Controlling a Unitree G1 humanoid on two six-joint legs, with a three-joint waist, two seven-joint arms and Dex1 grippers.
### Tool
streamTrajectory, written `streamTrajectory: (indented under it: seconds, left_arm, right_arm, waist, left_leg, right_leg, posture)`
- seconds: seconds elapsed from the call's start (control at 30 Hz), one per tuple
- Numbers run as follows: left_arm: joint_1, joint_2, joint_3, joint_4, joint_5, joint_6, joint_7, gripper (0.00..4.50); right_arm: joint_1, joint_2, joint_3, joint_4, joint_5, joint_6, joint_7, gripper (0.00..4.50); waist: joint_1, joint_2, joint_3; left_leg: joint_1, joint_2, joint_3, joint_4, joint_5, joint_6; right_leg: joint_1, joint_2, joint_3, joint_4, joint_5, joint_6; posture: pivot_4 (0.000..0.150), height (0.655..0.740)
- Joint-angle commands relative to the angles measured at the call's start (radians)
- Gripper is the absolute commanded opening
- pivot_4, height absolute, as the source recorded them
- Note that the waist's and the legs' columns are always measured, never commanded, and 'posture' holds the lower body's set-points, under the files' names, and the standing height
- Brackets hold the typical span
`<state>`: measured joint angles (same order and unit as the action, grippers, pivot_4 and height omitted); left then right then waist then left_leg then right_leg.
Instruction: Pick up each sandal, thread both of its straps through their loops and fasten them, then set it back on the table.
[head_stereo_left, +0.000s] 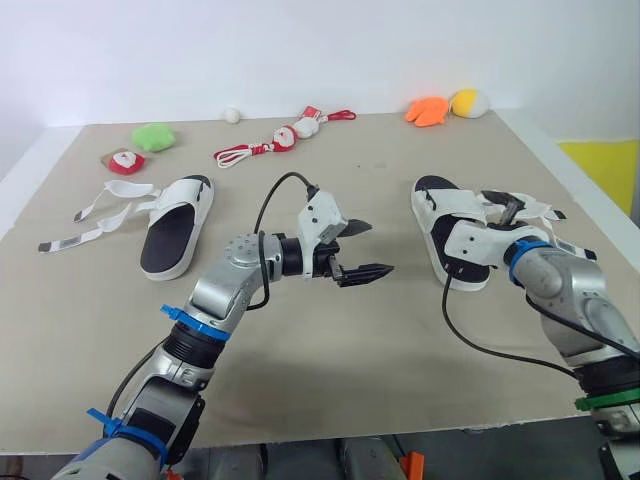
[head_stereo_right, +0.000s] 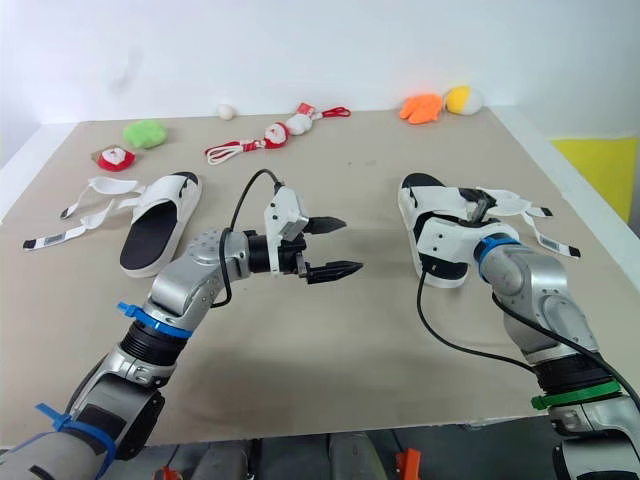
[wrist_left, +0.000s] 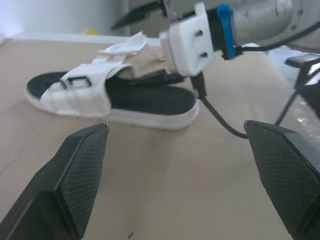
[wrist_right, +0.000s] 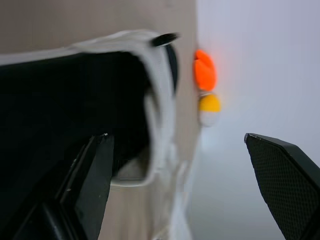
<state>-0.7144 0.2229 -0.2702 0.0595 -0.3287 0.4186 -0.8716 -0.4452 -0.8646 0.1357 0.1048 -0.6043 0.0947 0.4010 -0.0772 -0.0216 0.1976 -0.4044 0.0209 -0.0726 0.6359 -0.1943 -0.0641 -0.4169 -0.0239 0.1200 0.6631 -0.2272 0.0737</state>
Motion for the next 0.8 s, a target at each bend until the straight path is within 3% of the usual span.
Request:
streamTrajectory:
  seconds: [0.03, 0.4, 0.5, 0.53, 0.67, 0.73, 0.8]
  left_arm:
    - [0.006, 0.007, 0.02, -0.044, 0.014, -0.015, 0.021, 4.47]
    - [0.038, 0.014, 0.049, -0.097, 0.005, 0.016, 0.058, 4.47]
    - [0.044, 0.019, 0.054, -0.11, 0.004, 0.026, 0.064, 4.5]
    - [0.046, 0.021, 0.057, -0.117, 0.002, 0.031, 0.066, 4.5]
    - [0.058, 0.029, 0.064, -0.145, -0.006, 0.049, 0.074, 4.5]
    - [0.062, 0.033, 0.066, -0.157, -0.011, 0.058, 0.077, 4.5]
    - [0.065, 0.034, 0.066, -0.165, -0.014, 0.063, 0.08, 4.5]
  right_arm:
    - [-0.063, 0.011, 0.002, 0.059, -0.007, -0.031, -0.033, 4.5]
    - [-0.261, 0.103, 0.092, 0.331, -0.047, -0.121, -0.137, 4.5]
    - [-0.282, 0.115, 0.101, 0.36, -0.051, -0.128, -0.145, 3.92]
    - [-0.283, 0.116, 0.1, 0.363, -0.051, -0.125, -0.142, 3.48]
    - [-0.278, 0.117, 0.094, 0.351, -0.055, -0.089, -0.119, 3.48]
    - [-0.27, 0.112, 0.093, 0.332, -0.056, -0.072, -0.103, 2.83]
    - [-0.255, 0.105, 0.087, 0.297, -0.054, -0.058, -0.091, 1.81]
  waist:
    - [-0.001, 0.0, 0.0]
    - [-0.002, 0.0, 0.0]
    - [-0.001, 0.0, 0.0]
    - [-0.001, 0.0, 0.0]
    - [-0.001, 0.0, 0.0]
    - [-0.001, 0.0, 0.0]
    - [-0.001, 0.0, 0.0]
  left_leg:
    - [0.0, 0.0, 0.0, 0.0, 0.0, 0.0]
    - [0.001, 0.0, 0.001, 0.0, 0.001, 0.002]
    - [0.0, 0.0, 0.001, 0.0, 0.001, 0.002]
    - [0.0, -0.001, 0.001, 0.0, 0.001, 0.002]
    - [0.0, -0.001, 0.001, 0.0, 0.001, 0.002]
    - [0.0, -0.001, 0.001, 0.0, 0.001, 0.002]
    - [0.0, -0.001, 0.001, 0.0, 0.001, 0.002]
  right_leg:
    - [0.0, 0.0, 0.0, 0.0, 0.0, 0.0]
    - [0.0, 0.0, 0.001, 0.0, 0.002, 0.001]
    - [0.0, 0.0, 0.001, 0.0, 0.002, 0.001]
    - [0.0, 0.0, 0.001, 0.0, 0.002, 0.001]
    - [0.0, -0.001, 0.001, 0.0, 0.002, 0.001]
    - [0.0, -0.001, 0.001, 0.0, 0.002, 0.001]
    - [0.0, -0.001, 0.001, 0.0, 0.002, 0.001]
  posture:
    - [0.15, 0.74]
    - [0.15, 0.74]
    - [0.15, 0.74]
    - [0.15, 0.74]
    - [0.15, 0.74]
    - [0.15, 0.74]
    - [0.15, 0.74]
